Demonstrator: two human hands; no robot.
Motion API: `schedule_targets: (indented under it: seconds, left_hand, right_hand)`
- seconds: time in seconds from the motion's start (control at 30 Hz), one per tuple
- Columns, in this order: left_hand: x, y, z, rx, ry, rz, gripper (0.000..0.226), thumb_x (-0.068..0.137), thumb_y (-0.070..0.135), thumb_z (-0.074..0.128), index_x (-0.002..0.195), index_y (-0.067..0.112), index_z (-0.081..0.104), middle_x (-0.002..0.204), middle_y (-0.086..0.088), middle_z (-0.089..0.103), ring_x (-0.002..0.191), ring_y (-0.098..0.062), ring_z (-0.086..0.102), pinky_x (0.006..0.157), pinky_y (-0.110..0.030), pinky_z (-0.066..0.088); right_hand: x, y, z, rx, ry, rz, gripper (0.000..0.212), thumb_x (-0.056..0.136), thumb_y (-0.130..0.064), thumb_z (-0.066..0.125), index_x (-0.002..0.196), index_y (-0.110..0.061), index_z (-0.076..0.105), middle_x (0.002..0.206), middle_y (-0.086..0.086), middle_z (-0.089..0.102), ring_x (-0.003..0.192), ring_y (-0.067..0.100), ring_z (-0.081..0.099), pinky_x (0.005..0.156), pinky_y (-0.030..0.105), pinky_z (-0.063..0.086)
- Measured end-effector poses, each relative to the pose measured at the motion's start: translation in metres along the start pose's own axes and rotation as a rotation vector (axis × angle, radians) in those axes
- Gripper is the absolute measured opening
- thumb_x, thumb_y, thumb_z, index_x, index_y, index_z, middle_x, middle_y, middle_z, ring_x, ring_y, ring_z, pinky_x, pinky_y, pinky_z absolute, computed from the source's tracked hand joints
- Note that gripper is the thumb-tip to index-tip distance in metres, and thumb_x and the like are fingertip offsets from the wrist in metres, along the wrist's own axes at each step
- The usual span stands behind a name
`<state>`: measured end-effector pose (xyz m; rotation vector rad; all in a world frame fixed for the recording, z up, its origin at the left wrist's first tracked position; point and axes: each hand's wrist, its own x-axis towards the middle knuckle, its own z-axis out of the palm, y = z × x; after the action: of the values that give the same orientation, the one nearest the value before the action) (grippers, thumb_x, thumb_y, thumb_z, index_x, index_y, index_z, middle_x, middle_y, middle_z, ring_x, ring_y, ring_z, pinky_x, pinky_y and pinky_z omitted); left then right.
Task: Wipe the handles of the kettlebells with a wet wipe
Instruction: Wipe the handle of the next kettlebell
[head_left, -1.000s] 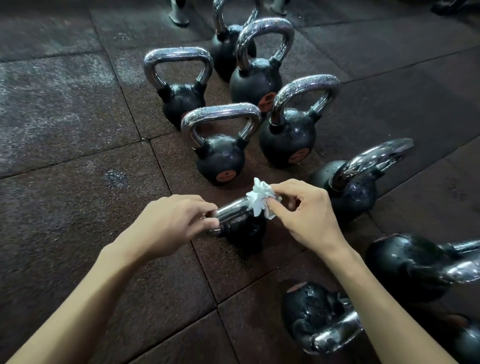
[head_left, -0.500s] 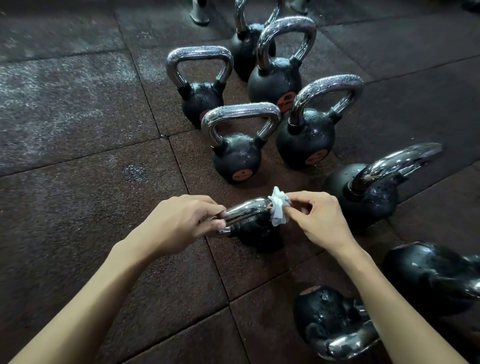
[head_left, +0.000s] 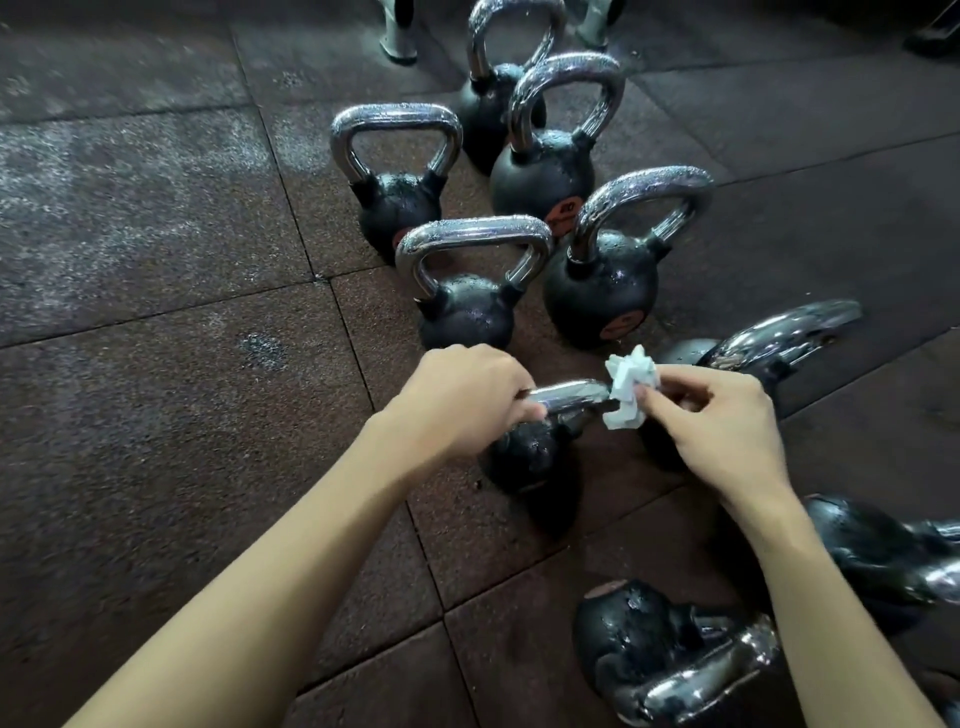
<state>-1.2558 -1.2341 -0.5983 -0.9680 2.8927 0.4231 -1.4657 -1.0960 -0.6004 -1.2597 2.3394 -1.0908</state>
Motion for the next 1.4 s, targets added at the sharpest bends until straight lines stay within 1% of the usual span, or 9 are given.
schedule_targets:
  seconds: [0.13, 0.23, 0.4, 0.6, 0.7, 0.83, 0.93, 1.3, 1.4]
  left_hand:
    - [0.011, 0.011, -0.006, 0.049, 0.02, -0.017, 0.038, 0.096, 0.066, 0.053, 0.113, 0.037, 0.072, 0.115, 0.006, 0.07, 0.106, -0.027, 0.066, 0.074, -0.035, 0.046]
    - [-0.005, 0.001, -0.011, -0.156, 0.171, -0.003, 0.049, 0.087, 0.064, 0.068, 0.134, 0.051, 0.061, 0.13, 0.021, 0.063, 0.112, -0.003, 0.061, 0.085, -0.035, 0.05]
    - [-0.027, 0.009, -0.019, -0.566, 0.377, 0.201, 0.055, 0.078, 0.051, 0.083, 0.13, 0.043, 0.069, 0.129, 0.026, 0.067, 0.088, 0.013, 0.055, 0.074, -0.012, 0.042]
    - [-0.026, 0.006, -0.002, -0.64, 0.447, 0.209, 0.03, 0.084, 0.04, 0.082, 0.113, 0.034, 0.08, 0.115, 0.022, 0.074, 0.096, 0.004, 0.068, 0.07, -0.016, 0.043]
    - [-0.032, 0.0, 0.005, -0.627, 0.481, 0.174, 0.026, 0.087, 0.038, 0.078, 0.112, 0.037, 0.079, 0.107, 0.021, 0.075, 0.089, 0.0, 0.068, 0.071, -0.028, 0.052]
    - [-0.045, -0.024, 0.012, -0.513, 0.525, -0.002, 0.029, 0.085, 0.038, 0.08, 0.113, 0.044, 0.077, 0.095, 0.018, 0.077, 0.067, 0.009, 0.055, 0.061, -0.03, 0.049]
    - [-0.053, -0.034, 0.013, -0.525, 0.486, -0.079, 0.032, 0.082, 0.041, 0.084, 0.113, 0.045, 0.077, 0.082, 0.024, 0.073, 0.056, 0.011, 0.047, 0.057, -0.024, 0.038]
    - [-0.037, -0.021, 0.012, -0.585, 0.367, -0.037, 0.024, 0.08, 0.034, 0.086, 0.104, 0.036, 0.082, 0.064, 0.04, 0.056, 0.064, 0.018, 0.049, 0.061, -0.006, 0.032]
    - [-0.033, -0.016, 0.02, -0.611, 0.332, -0.031, 0.028, 0.08, 0.031, 0.086, 0.107, 0.039, 0.081, 0.085, 0.026, 0.07, 0.078, 0.01, 0.057, 0.068, -0.013, 0.036]
  right_hand:
    - [-0.01, -0.013, -0.006, 0.348, -0.074, 0.11, 0.014, 0.084, -0.017, 0.084, 0.097, -0.023, 0.082, 0.091, -0.006, 0.081, 0.086, 0.01, 0.074, 0.081, 0.031, 0.055]
    - [-0.012, -0.022, -0.006, 0.516, -0.14, 0.216, 0.019, 0.079, -0.018, 0.086, 0.098, -0.016, 0.081, 0.094, 0.005, 0.081, 0.093, 0.022, 0.077, 0.089, 0.034, 0.057]
    - [-0.017, -0.042, 0.004, 0.639, -0.258, 0.251, 0.029, 0.071, -0.023, 0.085, 0.093, -0.007, 0.075, 0.088, 0.016, 0.079, 0.068, 0.012, 0.073, 0.068, 0.017, 0.053]
    - [-0.019, -0.061, 0.014, 0.713, -0.348, 0.285, 0.031, 0.065, -0.021, 0.082, 0.09, -0.003, 0.077, 0.079, 0.012, 0.079, 0.062, 0.006, 0.07, 0.062, 0.013, 0.051]
    - [-0.017, -0.062, 0.013, 0.625, -0.44, 0.239, 0.023, 0.072, -0.023, 0.083, 0.091, -0.009, 0.082, 0.091, 0.011, 0.08, 0.085, 0.017, 0.074, 0.086, 0.027, 0.057]
    - [-0.002, -0.051, 0.007, 0.112, -0.313, -0.059, 0.018, 0.079, -0.029, 0.086, 0.097, -0.03, 0.083, 0.075, -0.015, 0.074, 0.061, 0.0, 0.056, 0.063, 0.009, 0.039]
    - [0.011, -0.041, 0.018, -0.272, -0.32, -0.344, 0.042, 0.075, -0.039, 0.089, 0.114, -0.041, 0.076, 0.105, -0.026, 0.07, 0.083, 0.003, 0.044, 0.077, 0.011, 0.035]
    - [0.017, -0.012, 0.02, -0.28, -0.333, -0.449, 0.026, 0.082, -0.036, 0.084, 0.106, -0.038, 0.078, 0.081, -0.039, 0.06, 0.078, 0.012, 0.038, 0.077, 0.043, 0.047]
    - [0.013, 0.001, 0.011, -0.249, -0.308, -0.424, 0.021, 0.083, -0.03, 0.083, 0.102, -0.036, 0.078, 0.084, -0.039, 0.064, 0.079, 0.016, 0.042, 0.076, 0.044, 0.048]
